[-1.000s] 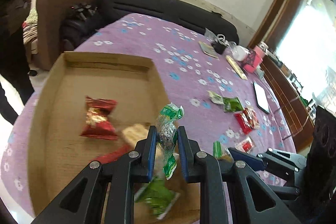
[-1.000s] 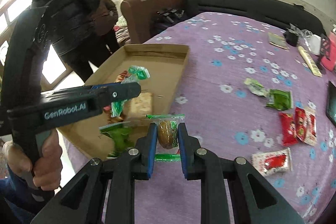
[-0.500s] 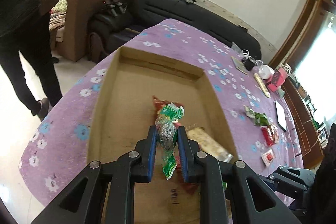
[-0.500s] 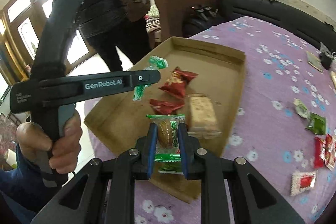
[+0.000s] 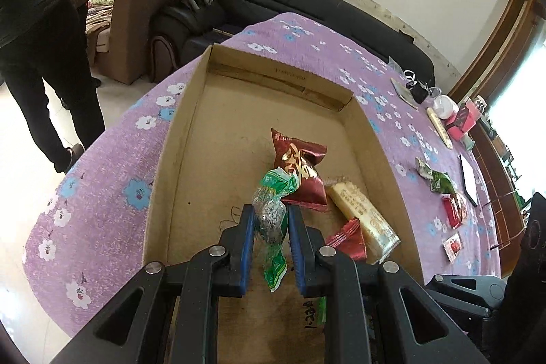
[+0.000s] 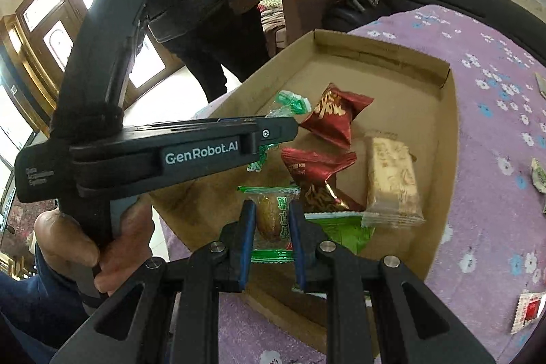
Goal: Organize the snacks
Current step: 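Carry both packets into the box and release them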
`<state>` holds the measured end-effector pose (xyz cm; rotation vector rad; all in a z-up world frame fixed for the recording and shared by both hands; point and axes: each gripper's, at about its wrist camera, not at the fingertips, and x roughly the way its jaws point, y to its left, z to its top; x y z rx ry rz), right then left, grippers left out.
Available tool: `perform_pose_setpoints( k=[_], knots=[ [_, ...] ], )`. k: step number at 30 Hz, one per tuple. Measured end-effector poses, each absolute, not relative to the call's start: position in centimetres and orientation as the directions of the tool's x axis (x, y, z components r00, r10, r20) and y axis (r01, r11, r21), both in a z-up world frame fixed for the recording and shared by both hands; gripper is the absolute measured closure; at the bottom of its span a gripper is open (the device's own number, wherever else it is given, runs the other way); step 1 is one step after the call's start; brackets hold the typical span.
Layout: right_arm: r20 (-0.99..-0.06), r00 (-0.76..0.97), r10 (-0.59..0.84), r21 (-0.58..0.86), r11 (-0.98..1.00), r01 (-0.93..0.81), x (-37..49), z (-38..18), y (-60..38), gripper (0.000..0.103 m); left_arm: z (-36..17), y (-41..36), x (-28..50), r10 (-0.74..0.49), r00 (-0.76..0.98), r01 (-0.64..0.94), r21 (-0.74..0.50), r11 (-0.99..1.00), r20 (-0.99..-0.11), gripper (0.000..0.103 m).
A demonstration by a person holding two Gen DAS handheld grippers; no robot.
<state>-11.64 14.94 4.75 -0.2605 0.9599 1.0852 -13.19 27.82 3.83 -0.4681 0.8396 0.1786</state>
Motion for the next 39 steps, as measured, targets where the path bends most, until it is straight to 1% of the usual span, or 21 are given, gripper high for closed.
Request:
perform_pose_setpoints(
  k=[14,31,32,36,39],
  knots=[
    [-0.783,0.116,0.610,0.245,0.475,-0.845,-12.0,4.3,15.1,0.083,3.3,27.7,-12.8,-0.034,0.644,-0.333,-0.320,0.887,-0.765,0.083],
    [-0.780,0.129,0.612,0.224,0.466,-0.856,-12.1,4.6,15.0,0.082,3.4,27.3,-12.9,-0.033,0.636,-0.337,-0.316,0.887,-0.771,0.082],
    [-0.776,0.132,0.616,0.224,0.465,-0.856,-12.1,4.7,14.9,0.082,3.5,27.3,-13.0,-0.034,0.636,-0.338,-0.318,0.886,-0.771,0.082],
    [-0.760,0.143,0.634,0.226,0.464,-0.856,-12.2,5.4,14.1,0.082,4.0,27.5,-13.3,-0.029,0.645,-0.342,-0.322,0.883,-0.764,0.073],
    [-0.744,0.155,0.650,0.232,0.469,-0.852,-12.1,5.9,13.2,0.082,4.3,27.7,-13.5,-0.027,0.650,-0.342,-0.323,0.883,-0.760,0.073]
  ],
)
